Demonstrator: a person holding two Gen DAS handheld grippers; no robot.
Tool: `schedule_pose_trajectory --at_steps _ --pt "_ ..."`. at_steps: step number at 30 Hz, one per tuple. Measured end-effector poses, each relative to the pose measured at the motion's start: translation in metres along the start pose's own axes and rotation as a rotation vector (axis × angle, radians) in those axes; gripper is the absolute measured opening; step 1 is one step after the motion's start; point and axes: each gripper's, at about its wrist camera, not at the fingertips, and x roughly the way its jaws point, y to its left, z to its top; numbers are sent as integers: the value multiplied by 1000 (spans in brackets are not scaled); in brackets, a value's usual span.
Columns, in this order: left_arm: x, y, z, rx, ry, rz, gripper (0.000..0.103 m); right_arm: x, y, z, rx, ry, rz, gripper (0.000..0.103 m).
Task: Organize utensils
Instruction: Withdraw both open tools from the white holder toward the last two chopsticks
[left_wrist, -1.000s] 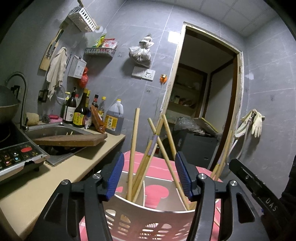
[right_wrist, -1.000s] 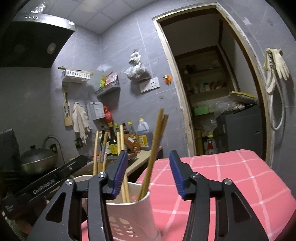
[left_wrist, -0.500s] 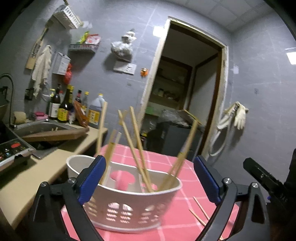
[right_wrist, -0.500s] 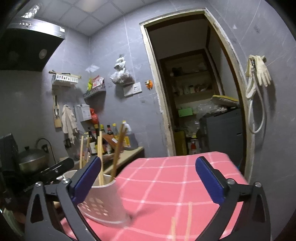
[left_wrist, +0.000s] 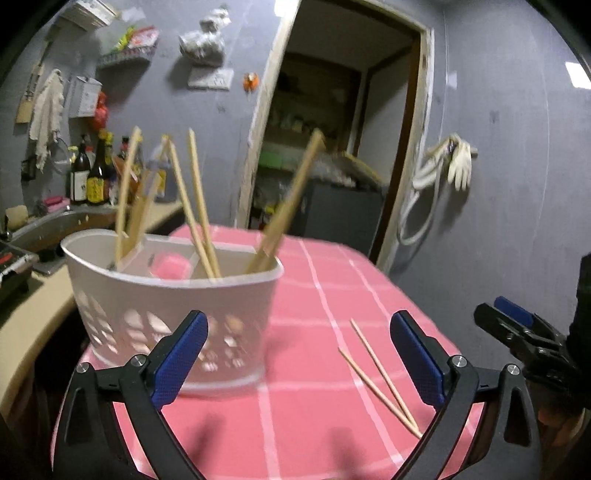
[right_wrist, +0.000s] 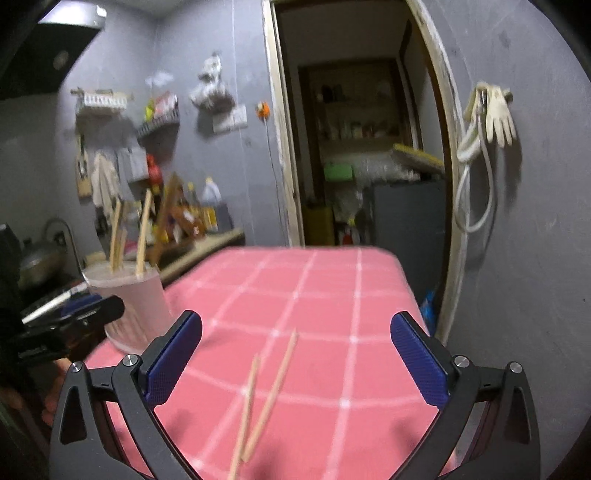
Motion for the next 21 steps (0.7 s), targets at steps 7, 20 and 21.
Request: schedule_pose_trajectory --at_steps 7,20,21 --pt "26 -22 -23 44 138 35 97 25 -24 -22 47 205 36 101" --pt "66 -12 -28 -2 332 71 96 69 -11 -46 0 484 130 48" --pt "65 -12 -26 -2 340 70 96 71 -9 -47 -8 497 138 47"
